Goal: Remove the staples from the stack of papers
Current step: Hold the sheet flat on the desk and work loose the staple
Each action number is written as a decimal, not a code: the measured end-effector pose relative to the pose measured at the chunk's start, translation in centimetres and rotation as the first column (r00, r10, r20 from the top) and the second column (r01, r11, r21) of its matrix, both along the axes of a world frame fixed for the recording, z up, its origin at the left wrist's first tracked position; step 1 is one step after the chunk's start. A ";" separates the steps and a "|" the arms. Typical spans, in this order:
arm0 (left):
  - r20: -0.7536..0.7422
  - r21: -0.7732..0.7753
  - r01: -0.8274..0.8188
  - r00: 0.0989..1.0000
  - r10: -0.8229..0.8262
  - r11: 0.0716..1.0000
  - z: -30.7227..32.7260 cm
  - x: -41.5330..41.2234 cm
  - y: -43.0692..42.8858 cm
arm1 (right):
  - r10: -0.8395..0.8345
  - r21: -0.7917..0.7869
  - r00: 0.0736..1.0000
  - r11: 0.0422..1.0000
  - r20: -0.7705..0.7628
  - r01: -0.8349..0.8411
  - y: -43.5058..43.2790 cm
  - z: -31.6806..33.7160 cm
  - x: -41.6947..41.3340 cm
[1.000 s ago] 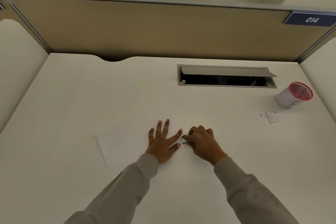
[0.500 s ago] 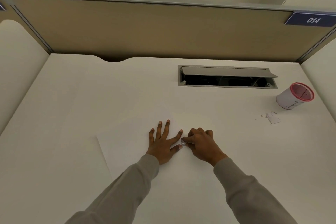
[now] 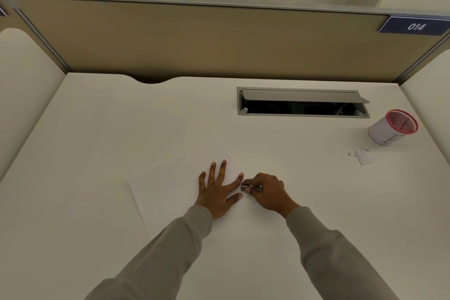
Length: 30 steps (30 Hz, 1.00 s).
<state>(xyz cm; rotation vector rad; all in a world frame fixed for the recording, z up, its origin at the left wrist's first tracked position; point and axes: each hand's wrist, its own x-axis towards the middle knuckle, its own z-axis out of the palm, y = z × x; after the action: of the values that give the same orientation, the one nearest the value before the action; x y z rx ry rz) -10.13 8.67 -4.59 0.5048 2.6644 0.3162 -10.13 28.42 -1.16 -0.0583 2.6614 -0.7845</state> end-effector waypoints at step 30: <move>0.012 -0.021 0.003 1.000 -0.003 1.000 0.3 -0.1 0.2 | 0.103 0.081 0.984 0.992 -0.143 -0.093 0.1 -0.3 1.2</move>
<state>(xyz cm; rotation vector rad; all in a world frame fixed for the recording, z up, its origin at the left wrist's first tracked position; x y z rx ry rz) -10.18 8.88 -4.33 0.4991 2.6527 0.2897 -8.95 28.50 -1.47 -0.2352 2.7987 -0.6739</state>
